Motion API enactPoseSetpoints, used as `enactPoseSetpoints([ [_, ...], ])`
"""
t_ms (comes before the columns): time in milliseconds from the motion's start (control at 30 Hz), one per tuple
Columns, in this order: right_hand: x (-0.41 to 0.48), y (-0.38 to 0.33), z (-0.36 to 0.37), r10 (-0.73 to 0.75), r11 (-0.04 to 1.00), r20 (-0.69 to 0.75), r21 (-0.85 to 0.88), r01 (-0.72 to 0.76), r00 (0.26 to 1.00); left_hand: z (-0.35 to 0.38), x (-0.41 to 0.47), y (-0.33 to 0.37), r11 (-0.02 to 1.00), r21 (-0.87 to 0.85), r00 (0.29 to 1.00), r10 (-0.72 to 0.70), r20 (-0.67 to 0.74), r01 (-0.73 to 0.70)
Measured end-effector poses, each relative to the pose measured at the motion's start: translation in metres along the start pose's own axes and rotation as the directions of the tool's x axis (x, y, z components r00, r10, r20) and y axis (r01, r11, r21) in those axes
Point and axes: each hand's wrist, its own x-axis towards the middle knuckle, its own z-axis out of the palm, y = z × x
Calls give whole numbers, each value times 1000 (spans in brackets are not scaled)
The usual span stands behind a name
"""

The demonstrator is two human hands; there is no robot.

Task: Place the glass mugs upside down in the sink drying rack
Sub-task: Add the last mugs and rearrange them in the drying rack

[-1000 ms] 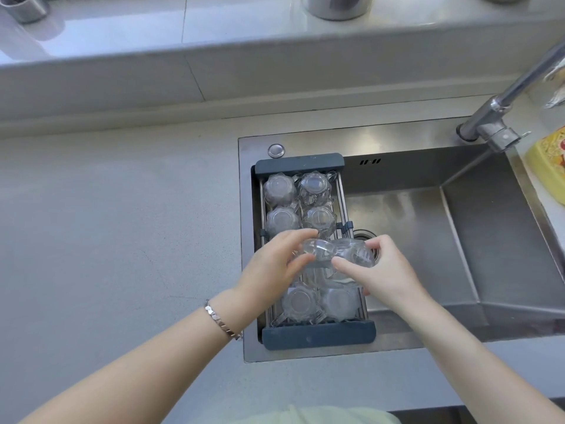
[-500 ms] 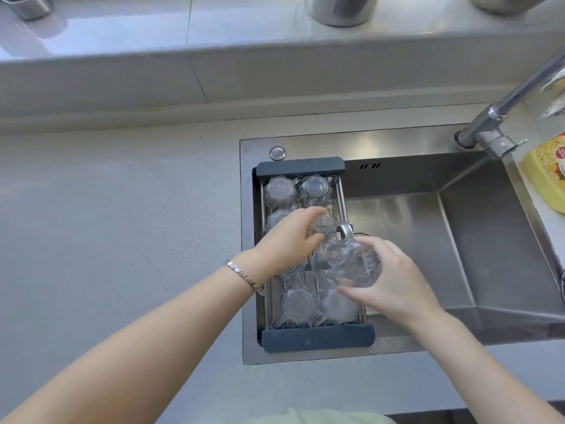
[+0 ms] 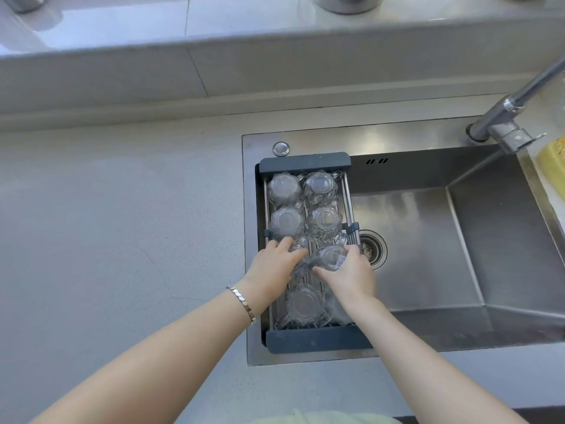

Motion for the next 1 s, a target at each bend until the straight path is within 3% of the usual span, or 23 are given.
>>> enactPoseSetpoints([
  [133, 2, 4, -1, -73, 993, 60, 98, 67, 996, 2, 1, -2, 1000, 9, 999, 12, -39, -11],
  [333, 10, 19, -17, -155, 982, 226, -72, 175, 962, 13, -13, 4, 998, 64, 980, 5, -198, 7],
  [433, 6, 27, -32, -198, 978, 266, 114, 173, 943, 15, -26, 10, 964, 130, 937, 256, -239, -230],
  [533, -5, 45, -48, -346, 938, 184, 27, 347, 920, 20, -37, 12, 804, 221, 822, 569, -19, -552],
  [600, -15, 55, -54, -446, 872, 239, -100, 478, 863, 19, -39, 18, 716, 309, 777, 603, 179, -626],
  [667, -23, 62, -50, -479, 801, 354, -198, 565, 803, 20, -33, 24, 653, 424, 777, 559, 289, -627],
  [900, -29, 54, -25, -421, 720, 440, -371, 587, 793, -12, -26, 36, 551, 480, 730, 537, 422, -683],
  [1000, -25, 49, -21, -388, 714, 453, -403, 572, 803, -31, -42, 39, 530, 479, 707, 612, 355, -699],
])
